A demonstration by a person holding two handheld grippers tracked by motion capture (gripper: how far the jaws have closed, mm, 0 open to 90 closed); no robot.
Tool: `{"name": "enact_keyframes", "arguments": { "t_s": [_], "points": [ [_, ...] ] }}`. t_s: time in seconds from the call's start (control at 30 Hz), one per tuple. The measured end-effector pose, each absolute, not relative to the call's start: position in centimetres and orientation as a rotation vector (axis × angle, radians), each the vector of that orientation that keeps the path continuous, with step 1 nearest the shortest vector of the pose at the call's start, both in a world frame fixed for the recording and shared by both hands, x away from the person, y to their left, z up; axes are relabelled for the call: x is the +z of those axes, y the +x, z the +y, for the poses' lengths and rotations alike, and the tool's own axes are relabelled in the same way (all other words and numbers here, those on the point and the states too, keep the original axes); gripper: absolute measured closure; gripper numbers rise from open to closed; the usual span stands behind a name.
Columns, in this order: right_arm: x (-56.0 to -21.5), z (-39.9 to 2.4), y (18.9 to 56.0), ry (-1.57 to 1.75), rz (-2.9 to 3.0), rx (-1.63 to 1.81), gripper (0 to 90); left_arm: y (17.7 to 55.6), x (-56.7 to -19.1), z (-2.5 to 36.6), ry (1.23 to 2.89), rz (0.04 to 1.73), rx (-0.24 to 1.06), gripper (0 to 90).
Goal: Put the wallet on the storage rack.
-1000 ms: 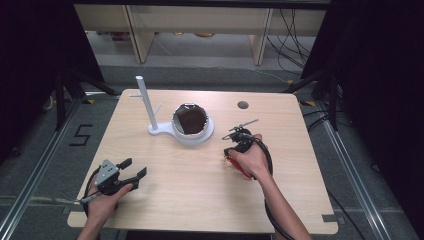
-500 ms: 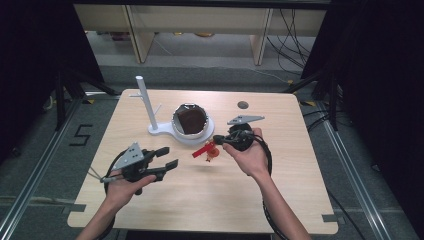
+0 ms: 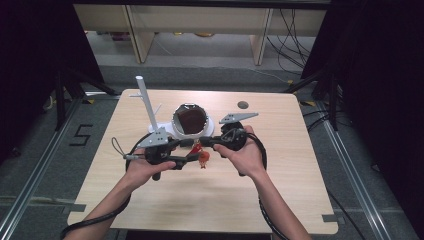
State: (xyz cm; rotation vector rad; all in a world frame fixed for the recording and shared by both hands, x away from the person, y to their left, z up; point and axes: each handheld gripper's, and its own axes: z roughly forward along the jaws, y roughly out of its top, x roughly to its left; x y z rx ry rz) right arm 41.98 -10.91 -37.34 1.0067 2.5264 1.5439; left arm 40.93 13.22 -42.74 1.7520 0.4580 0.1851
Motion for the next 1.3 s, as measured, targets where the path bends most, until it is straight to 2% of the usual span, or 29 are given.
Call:
{"name": "enact_keyframes", "arguments": {
  "t_s": [0.17,0.33,0.4,0.43,0.6,0.93,1.03,1.17,1.3],
  "points": [
    [-37.1,-10.6,41.9,0.976,2.541,1.544,89.8,41.4,-43.3,13.0,1.736,0.47,0.163,41.9],
    [-37.3,-10.4,41.9,0.978,2.572,1.582,89.8,41.5,-43.4,12.8,1.724,0.46,0.149,47.4],
    [-37.3,-10.3,42.0,0.959,2.574,1.595,89.8,41.5,-43.4,12.8,1.731,0.455,0.15,53.9],
    [-37.3,-10.3,42.1,0.953,2.575,1.604,89.8,41.4,-43.6,12.8,1.749,0.447,0.164,61.1],
    [-37.3,-10.5,42.3,0.922,2.59,1.596,89.8,41.2,-43.8,12.7,1.757,0.428,0.154,70.8],
    [-37.6,-10.6,42.3,0.958,2.623,1.617,89.5,40.9,-43.3,12.7,1.803,0.452,0.152,75.0],
    [-37.5,-10.5,42.3,0.956,2.628,1.608,86.9,40.8,-43.3,12.6,1.806,0.452,0.156,75.6],
    [-37.6,-10.7,42.6,0.963,2.567,1.681,73.8,40.8,-43.1,12.7,1.831,0.506,0.191,77.2],
    [-37.3,-11.5,42.6,0.992,2.48,1.723,70.1,40.9,-43.1,13.3,1.82,0.553,0.199,78.0]
  ]
}}
